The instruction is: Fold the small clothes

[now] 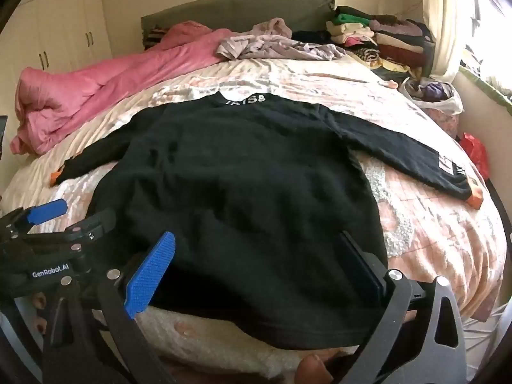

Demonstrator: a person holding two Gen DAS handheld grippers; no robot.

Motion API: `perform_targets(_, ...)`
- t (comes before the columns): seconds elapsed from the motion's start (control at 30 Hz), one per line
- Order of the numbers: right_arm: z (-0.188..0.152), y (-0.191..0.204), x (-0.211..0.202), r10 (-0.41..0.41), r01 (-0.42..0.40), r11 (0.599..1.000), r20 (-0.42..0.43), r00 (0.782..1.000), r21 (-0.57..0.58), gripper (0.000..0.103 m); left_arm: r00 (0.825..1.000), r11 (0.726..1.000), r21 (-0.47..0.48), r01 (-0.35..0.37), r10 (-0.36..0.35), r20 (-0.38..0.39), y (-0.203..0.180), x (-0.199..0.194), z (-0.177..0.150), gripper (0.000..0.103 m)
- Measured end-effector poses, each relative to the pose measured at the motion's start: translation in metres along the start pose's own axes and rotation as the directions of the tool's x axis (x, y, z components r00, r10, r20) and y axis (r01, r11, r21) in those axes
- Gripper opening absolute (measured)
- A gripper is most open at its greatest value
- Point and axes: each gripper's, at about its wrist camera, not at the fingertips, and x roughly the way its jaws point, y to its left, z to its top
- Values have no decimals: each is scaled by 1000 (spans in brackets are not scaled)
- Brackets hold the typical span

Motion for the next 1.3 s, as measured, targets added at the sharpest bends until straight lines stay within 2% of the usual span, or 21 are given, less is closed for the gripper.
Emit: perform_targets(1.3,2,1,-6,-6,5,1000,19,1000,5,99,1000,1000,3,7,-7,-7,-5,1,-2,95)
